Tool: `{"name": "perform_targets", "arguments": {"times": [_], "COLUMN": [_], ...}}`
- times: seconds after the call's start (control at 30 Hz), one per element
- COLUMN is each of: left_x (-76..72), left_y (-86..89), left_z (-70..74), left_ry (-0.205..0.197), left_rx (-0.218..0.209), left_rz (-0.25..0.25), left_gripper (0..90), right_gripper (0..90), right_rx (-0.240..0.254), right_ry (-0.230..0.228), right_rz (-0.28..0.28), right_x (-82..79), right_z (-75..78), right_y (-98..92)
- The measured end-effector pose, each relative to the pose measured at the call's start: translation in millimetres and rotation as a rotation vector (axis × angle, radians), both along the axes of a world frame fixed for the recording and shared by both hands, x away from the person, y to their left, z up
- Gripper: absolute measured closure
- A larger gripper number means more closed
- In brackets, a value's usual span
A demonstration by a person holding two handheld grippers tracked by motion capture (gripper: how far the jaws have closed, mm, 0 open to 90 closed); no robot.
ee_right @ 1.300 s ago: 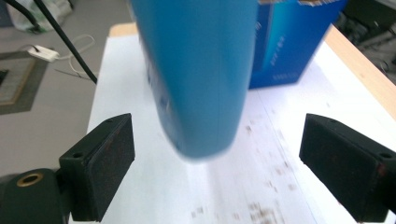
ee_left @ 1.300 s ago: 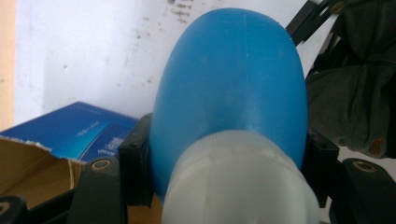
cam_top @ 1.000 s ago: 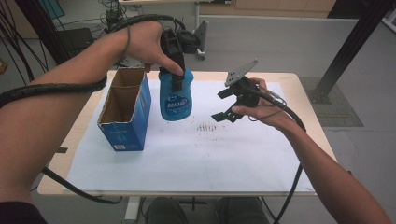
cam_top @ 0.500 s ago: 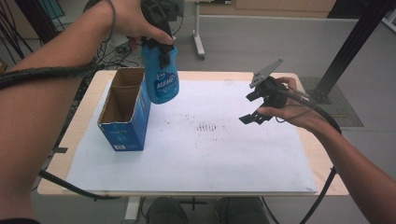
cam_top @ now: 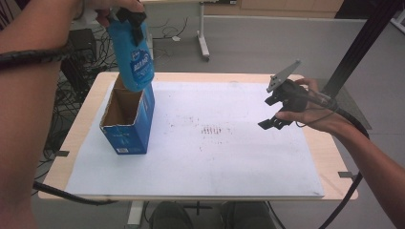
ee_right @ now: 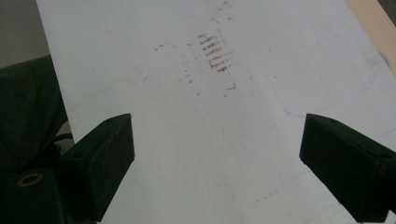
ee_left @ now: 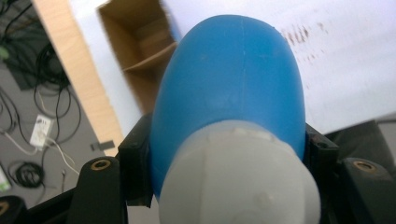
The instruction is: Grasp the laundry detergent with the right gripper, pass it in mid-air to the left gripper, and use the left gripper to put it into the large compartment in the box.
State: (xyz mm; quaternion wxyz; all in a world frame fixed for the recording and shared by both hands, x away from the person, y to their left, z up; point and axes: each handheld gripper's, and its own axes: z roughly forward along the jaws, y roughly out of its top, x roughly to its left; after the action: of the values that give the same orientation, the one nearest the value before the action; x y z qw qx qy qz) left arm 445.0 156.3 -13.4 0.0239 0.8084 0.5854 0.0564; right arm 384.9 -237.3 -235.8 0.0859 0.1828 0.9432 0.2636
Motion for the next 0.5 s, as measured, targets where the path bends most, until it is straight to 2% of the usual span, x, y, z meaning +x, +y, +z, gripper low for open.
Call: {"name": "perform_targets", "arguments": {"times": [0.17, 0.33, 0.5], "left_x": [0.1, 0.1, -0.3], "left_y": [19.8, 32.8, 45.9], "left_z": [8.7, 13.9, 15.8], "left_ry": [-0.023, -0.035, -0.04], "left_rx": [-0.007, -0.011, 0.006], "left_rz": [0.127, 0.206, 0.277], "left_gripper": [37.3, 37.3, 37.2], "right_gripper": [10.1, 10.2, 10.3], "right_rx": [-0.009, -0.018, -0.026], "right_ry": [-0.001, -0.004, -0.01], "right_rz": [-0.002, 0.004, 0.007], "right_x": [0.2, 0.8, 1.4], "right_z": [0.8, 0.9, 1.5], "right_y": [-1.6, -0.1, 0.7]}}
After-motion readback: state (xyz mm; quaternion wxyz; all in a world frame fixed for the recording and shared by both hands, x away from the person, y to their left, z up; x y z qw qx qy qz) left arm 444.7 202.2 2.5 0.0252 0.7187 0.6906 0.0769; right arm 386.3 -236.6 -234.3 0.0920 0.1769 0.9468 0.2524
